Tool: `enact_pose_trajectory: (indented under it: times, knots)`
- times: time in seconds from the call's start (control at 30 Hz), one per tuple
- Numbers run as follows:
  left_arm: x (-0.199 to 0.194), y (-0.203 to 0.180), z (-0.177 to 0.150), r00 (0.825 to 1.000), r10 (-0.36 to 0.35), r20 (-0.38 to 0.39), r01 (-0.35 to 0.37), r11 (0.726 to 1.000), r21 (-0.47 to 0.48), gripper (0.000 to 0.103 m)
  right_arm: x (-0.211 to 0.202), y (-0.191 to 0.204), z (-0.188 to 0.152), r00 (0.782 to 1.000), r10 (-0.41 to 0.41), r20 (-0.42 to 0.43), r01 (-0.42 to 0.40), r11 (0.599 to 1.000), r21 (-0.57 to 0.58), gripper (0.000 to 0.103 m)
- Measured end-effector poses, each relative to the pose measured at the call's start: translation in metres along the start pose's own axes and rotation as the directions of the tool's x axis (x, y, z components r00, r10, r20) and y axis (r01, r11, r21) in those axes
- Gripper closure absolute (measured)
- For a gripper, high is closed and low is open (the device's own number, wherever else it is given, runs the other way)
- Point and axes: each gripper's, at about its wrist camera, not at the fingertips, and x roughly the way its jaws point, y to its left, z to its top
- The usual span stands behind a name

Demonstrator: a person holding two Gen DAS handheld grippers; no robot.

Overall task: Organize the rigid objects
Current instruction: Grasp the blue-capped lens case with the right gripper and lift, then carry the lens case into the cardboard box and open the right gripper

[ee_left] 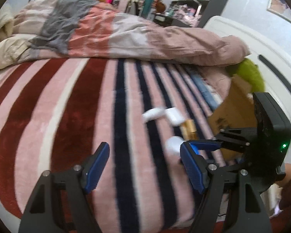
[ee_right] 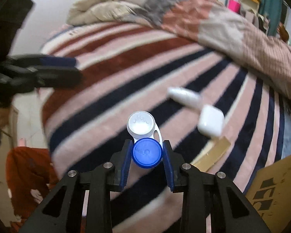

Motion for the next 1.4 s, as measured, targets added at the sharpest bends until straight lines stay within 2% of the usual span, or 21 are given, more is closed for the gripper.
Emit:
enact_pose_trajectory:
  times: [0.13,0.2,0.27,0.33,0.43,0.67,0.9,1.1,1.13,1.23,1.3,1.37,1.4]
  knots:
    - [-0.005,-0.032,0.017,0.999,-0.051,-0.006,0.051,0.998,0.029,0.034,-0.038,0.006,0.008,0.995,0.045,0.092,-0.043,0.999,-0.019,0.076]
    - [-0.007,-0.055,0.030,0.997,-0.080,-0.013,0.080,0.995,0.055,0.044,-0.056,0.005,0.011,0.989,0.054,0.138,-0.052,0.998,-0.020,0.076]
    - [-0.010,-0.078,0.042,0.996,-0.091,-0.010,0.091,0.991,0.096,0.058,-0.079,-0.003,0.010,0.979,0.057,0.195,-0.057,0.998,-0.006,0.076]
    - [-0.013,-0.104,0.054,0.989,-0.144,-0.008,0.144,0.981,0.132,0.074,-0.099,-0.013,0.006,0.968,0.066,0.242,-0.072,0.997,0.019,0.076]
    - [-0.010,-0.142,0.068,0.989,-0.150,-0.003,0.147,0.969,0.198,0.077,-0.126,-0.031,-0.004,0.956,0.036,0.292,-0.053,0.997,0.049,0.076]
    - [0.028,-0.213,0.094,0.980,-0.189,-0.068,0.200,0.938,0.283,0.077,-0.169,-0.089,-0.032,0.948,-0.046,0.314,-0.005,0.987,0.158,0.076]
    - [0.080,-0.254,0.096,0.961,-0.209,-0.179,0.258,0.912,0.318,0.077,-0.174,-0.141,-0.056,0.980,-0.104,0.171,0.052,0.957,0.285,0.077]
    - [0.105,-0.270,0.092,0.953,-0.192,-0.234,0.262,0.910,0.320,0.076,-0.167,-0.157,-0.068,0.986,-0.147,0.080,0.115,0.943,0.313,0.077]
    - [0.107,-0.271,0.092,0.953,-0.190,-0.237,0.261,0.910,0.321,0.071,-0.168,-0.160,-0.069,0.986,-0.150,0.074,0.119,0.940,0.321,0.076]
    - [0.106,-0.271,0.094,0.961,-0.177,-0.212,0.239,0.917,0.320,0.045,-0.169,-0.161,-0.074,0.986,-0.159,0.047,0.135,0.934,0.330,0.076]
    - [0.098,-0.264,0.096,0.964,-0.183,-0.192,0.237,0.920,0.313,0.042,-0.169,-0.162,-0.075,0.986,-0.164,0.040,0.141,0.931,0.336,0.073]
    - [0.086,-0.252,0.097,0.970,-0.180,-0.163,0.222,0.929,0.296,0.036,-0.171,-0.161,-0.072,0.985,-0.167,0.050,0.140,0.929,0.341,0.060]
    - [0.079,-0.244,0.097,0.975,-0.166,-0.144,0.202,0.936,0.287,0.035,-0.174,-0.158,-0.070,0.984,-0.165,0.071,0.133,0.933,0.335,0.056]
